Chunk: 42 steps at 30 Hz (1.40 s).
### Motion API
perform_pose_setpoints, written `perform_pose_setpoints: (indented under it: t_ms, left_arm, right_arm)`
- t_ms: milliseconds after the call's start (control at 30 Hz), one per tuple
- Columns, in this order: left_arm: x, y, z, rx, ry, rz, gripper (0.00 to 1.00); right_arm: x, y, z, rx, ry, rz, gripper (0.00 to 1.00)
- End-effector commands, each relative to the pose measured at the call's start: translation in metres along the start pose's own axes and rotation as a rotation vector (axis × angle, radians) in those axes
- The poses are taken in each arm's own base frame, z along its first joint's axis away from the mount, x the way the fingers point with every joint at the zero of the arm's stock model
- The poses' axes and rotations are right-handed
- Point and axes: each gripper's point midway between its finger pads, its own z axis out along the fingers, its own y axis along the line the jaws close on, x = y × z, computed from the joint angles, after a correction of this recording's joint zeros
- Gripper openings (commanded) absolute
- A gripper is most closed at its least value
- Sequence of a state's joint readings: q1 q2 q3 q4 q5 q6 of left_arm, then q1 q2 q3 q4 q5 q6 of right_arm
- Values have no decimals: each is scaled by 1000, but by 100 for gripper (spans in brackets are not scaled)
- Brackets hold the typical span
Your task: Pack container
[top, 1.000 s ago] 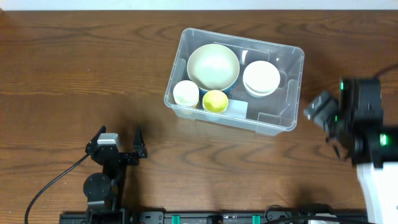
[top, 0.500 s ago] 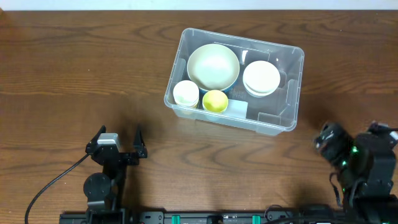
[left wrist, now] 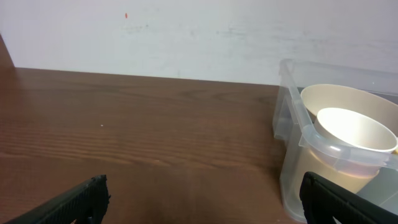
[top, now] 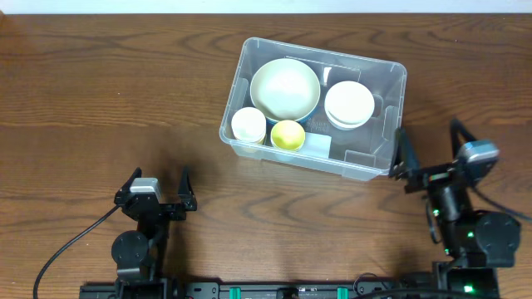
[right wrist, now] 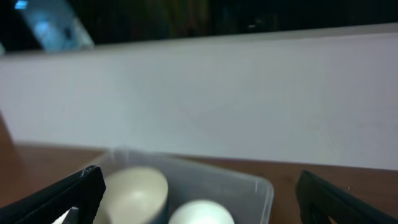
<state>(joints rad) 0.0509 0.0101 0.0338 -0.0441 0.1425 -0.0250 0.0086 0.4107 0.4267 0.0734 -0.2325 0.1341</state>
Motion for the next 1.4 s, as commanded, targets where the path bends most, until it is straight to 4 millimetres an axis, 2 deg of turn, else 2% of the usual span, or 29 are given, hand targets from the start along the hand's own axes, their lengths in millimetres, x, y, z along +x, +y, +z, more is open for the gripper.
perform_pose_setpoints:
  t_ms: [0,333,533,767,900,1367]
  left_arm:
    - [16,4,2,-13,38,6,98]
    - [16,4,2,-12,38,6,98]
    - [16,4,2,-13,38,6,98]
    - [16,4,2,-13,38,6,98]
    - [16,4,2,-13,38,6,98]
    - [16,4,2,-13,38,6,98]
  right_arm:
    - [25,5,-7,-43,12,-98,99]
    - [80,-20,-24,62,4,-133,99]
    - [101,-34,-31,136,-13,-140,99]
    - [116,-52,-36,241,49,-124,99]
    - [141,-61,-40,282,152,-110,99]
    - [139,-60,-40,281,144,-111,99]
